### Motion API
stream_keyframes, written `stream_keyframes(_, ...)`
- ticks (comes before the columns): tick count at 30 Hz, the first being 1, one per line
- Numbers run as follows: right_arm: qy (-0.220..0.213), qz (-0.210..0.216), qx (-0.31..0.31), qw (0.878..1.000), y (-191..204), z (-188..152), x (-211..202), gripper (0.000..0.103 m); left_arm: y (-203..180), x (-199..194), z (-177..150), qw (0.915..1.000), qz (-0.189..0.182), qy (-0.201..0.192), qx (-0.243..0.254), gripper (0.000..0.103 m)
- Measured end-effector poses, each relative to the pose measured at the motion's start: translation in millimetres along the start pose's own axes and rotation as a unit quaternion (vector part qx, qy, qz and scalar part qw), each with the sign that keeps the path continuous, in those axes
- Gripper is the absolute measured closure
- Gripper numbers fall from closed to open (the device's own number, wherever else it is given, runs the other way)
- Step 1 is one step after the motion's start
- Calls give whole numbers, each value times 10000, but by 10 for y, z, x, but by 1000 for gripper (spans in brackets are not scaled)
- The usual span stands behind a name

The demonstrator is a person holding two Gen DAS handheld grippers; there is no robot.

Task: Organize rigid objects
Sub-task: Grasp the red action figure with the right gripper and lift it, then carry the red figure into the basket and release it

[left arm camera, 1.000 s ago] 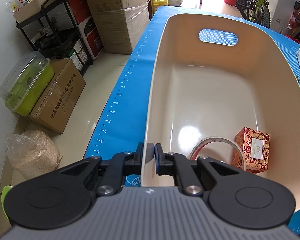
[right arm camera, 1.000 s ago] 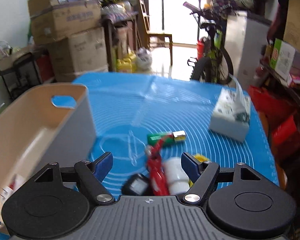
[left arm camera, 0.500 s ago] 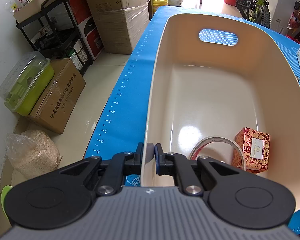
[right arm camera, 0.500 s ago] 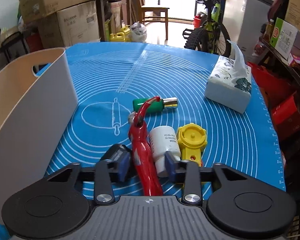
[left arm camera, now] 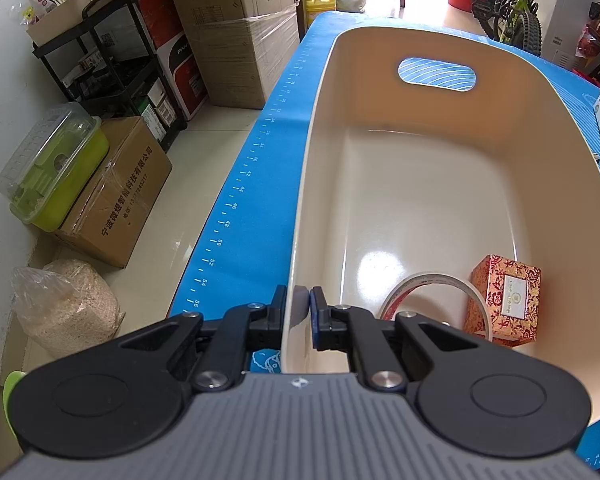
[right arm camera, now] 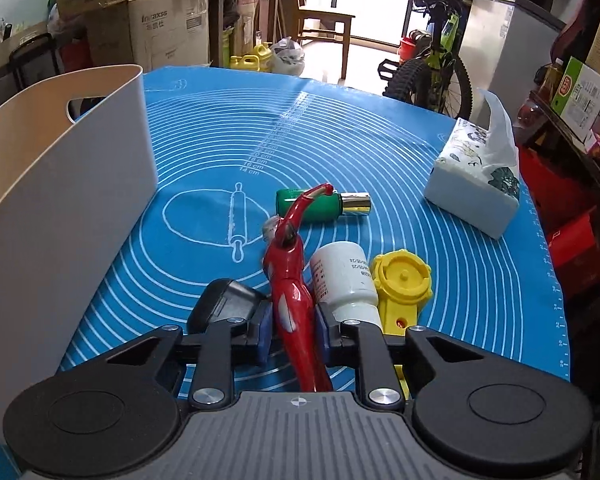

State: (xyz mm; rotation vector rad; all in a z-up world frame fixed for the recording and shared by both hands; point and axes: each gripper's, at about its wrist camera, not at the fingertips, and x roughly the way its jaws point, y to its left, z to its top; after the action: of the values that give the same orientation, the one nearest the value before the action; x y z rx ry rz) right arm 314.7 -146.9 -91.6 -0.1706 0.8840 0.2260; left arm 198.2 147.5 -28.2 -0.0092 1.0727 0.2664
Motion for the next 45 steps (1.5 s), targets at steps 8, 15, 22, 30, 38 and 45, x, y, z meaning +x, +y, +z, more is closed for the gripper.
stream_keyframes(8, -76, 20, 124, 9999, -28, 23, -78, 73, 2, -1, 0, 10000, -3, 0, 1, 90)
stream_keyframes(15, -326, 203, 509, 9980, -103, 87, -305, 73, 9, -1, 1, 10000, -11, -1, -5, 90)
stream_keyframes(22, -1065, 573, 812, 9893, -11, 254, -764, 73, 9, 0, 1, 10000, -10, 1, -4, 90)
stream_keyframes(30, -1633, 1267, 856, 9746, 311, 418, -1180, 73, 15, 5, -1, 10000, -18, 2, -6, 90)
stream_keyframes(38, -1496, 1823, 407, 9710, 828, 475, -1174, 73, 16, 13, -8, 10000, -21, -1, 24, 90)
stream_keyframes(45, -1140, 2136, -74, 9702, 1266, 392, -1085, 73, 7, 15, -7, 10000, -15, -2, 31, 90)
